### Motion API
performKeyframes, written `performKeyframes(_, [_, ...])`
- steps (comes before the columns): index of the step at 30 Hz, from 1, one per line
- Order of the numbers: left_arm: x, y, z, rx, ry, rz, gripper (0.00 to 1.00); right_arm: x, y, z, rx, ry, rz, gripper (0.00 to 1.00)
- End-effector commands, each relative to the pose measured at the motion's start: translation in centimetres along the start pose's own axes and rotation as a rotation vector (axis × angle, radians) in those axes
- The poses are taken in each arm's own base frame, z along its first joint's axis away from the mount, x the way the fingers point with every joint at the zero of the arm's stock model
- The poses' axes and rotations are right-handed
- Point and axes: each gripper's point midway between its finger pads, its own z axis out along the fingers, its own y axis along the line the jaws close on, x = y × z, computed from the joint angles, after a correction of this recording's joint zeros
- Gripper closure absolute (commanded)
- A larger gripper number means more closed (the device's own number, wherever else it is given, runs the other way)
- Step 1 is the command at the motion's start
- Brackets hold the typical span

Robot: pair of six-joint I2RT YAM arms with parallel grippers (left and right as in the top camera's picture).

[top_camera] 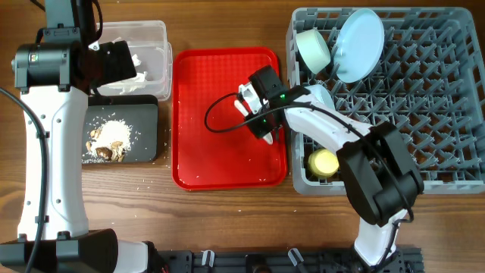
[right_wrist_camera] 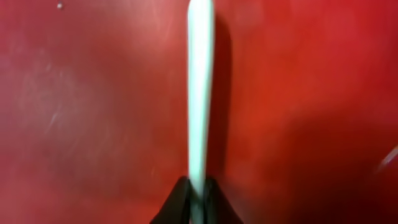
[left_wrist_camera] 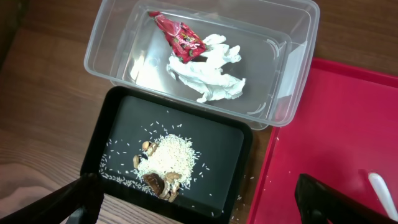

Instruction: Sort waste into correct bins and load items into the dishwasher rack

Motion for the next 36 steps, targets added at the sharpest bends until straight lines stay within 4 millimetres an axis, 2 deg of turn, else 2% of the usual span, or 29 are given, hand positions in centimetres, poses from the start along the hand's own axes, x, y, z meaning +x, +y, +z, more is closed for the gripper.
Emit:
performKeyframes(1, [-0.2, 0.2, 0.0, -0.007, -0.005, 0.008, 0.0, -4.1, 1.0, -5.8, -0.025, -0.123, 0.003, 0.96])
performKeyframes(4, [-0.2, 0.2, 0.0, -0.007, -0.005, 0.008, 0.0, -6.7, 1.3, -12.1, -0.011, -0.223, 0.046, 0.96])
performKeyframes(6, [-0.2, 0.2, 0.0, -0.007, -0.005, 0.008, 0.0, -7.3, -0.3, -17.3, 0.051, -0.298, 0.144, 0.96])
performKeyframes(7, [-0.2, 0.2, 0.0, -0.007, -0.005, 0.008, 0.0, -7.1, -1.2, -19.3, 0.082, -0.329, 0.184, 0.96])
performKeyframes(10, [-0.2, 0.2, 0.0, -0.007, -0.005, 0.008, 0.0, -4.1, -5.5, -24.9, 0.209, -0.377, 0.326, 0.96])
performKeyframes(12, [-0.2, 0.2, 0.0, -0.007, -0.005, 0.008, 0.0, -1.2, -8.5, -26.8, 0.3, -0.349, 0.443, 0.96])
performKeyframes(14, [-0.2, 0.2, 0.0, -0.007, -0.005, 0.008, 0.0, 1.5, -10.6, -27.1, 0.345, -0.288, 0.516, 0.96])
performKeyframes(16, [-0.2, 0.2, 0.0, -0.007, -0.004, 0.008, 0.0, 4.0, -12.3, -26.1, 0.362, -0.212, 0.583, 0.96])
performKeyframes(21, [-0.2, 0.2, 0.0, -0.007, -0.004, 0.008, 0.0, 8.6, -14.9, -21.4, 0.375, -0.09, 0.705, 0.96])
performKeyframes(24, [-0.2, 0.2, 0.0, -0.007, -0.005, 0.008, 0.0, 11.4, -15.5, -18.0, 0.37, -0.013, 0.744, 0.96])
performKeyframes(25, [-0.2, 0.2, 0.0, -0.007, -0.005, 0.008, 0.0, 11.7, -15.5, -17.6, 0.368, -0.001, 0.747, 0.93])
performKeyframes(26, [-0.2, 0.2, 0.0, -0.007, -0.005, 0.008, 0.0, 11.8, -15.5, -17.4, 0.362, 0.007, 0.749, 0.86])
performKeyframes(27, [-0.2, 0.2, 0.0, -0.007, -0.005, 0.008, 0.0, 11.8, -15.4, -17.2, 0.355, 0.007, 0.749, 0.62])
performKeyframes(28, [-0.2, 0.2, 0.0, -0.007, -0.005, 0.008, 0.0, 11.7, -15.4, -17.3, 0.356, 0.004, 0.748, 0.53])
performKeyframes(30, [-0.2, 0.2, 0.0, -0.007, -0.004, 0.008, 0.0, 11.5, -15.3, -17.6, 0.349, -0.007, 0.747, 0.51])
performKeyframes(33, [-0.2, 0.2, 0.0, -0.007, -0.005, 0.008, 0.0, 9.8, -14.2, -18.9, 0.277, -0.066, 0.731, 0.51])
performKeyframes(36, [-0.2, 0.2, 0.0, -0.007, -0.005, 0.008, 0.0, 8.0, -13.8, -23.3, 0.288, -0.156, 0.714, 0.51])
